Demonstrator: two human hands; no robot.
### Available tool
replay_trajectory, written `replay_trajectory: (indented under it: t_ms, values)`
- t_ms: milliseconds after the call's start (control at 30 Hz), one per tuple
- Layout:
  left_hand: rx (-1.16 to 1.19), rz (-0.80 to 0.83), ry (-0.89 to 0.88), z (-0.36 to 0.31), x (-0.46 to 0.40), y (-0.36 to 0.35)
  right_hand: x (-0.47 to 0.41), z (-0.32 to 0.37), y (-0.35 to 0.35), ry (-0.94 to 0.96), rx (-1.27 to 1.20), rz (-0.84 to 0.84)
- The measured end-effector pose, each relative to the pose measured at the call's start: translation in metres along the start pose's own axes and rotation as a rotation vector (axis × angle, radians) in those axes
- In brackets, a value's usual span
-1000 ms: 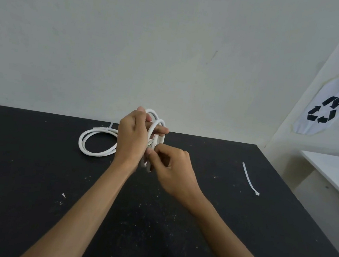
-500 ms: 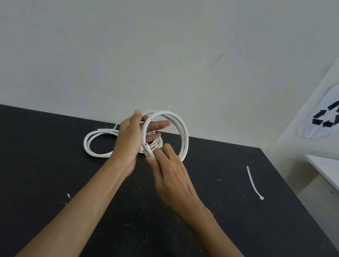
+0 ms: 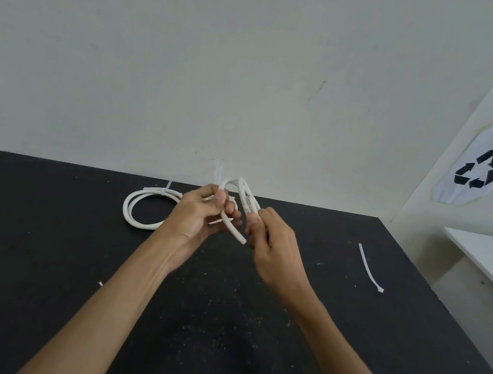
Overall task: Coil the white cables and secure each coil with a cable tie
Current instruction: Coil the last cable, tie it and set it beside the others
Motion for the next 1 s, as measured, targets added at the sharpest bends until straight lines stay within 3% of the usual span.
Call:
replay_trajectory:
  t_ms: [200,467,600,733,900,1000]
  values:
    - [-0.396,0.014,-0.233,-0.004,0.005,-0.001,0.0,0.0,-0.003,-0.051,-0.001,-0.011]
    - [-0.403,-0.038,-0.25,-0.008,0.008,0.006,0.003,0.01,-0.017,-0.014,0.045,0.01]
    - [-0.37,-0.066,-0.244,-0.004,0.007,0.008,0.008,0.01,-0.023,0.001,0.0,0.023]
    - [-0.259,-0.105,-0.226,0.002,0.009,0.012,0.013,0.009,-0.032,0.05,0.108,0.07]
    - [0.133,-0.021,-0.077,0.015,0.01,0.001,0.014,0.008,-0.033,0.028,0.025,0.137]
    - [0.213,0.043,-0.009,0.021,0.009,-0.002,0.013,0.006,-0.031,0.0,0.012,0.2]
Point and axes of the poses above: each hand's wrist, its own x-axis away from the middle knuckle, its own y-axis out of the back of the hand, z = x × y, the point moved 7 cm from there along -x, towards the middle knuckle, and after that the axes turned 6 degrees about -y, right-handed, at the moved point
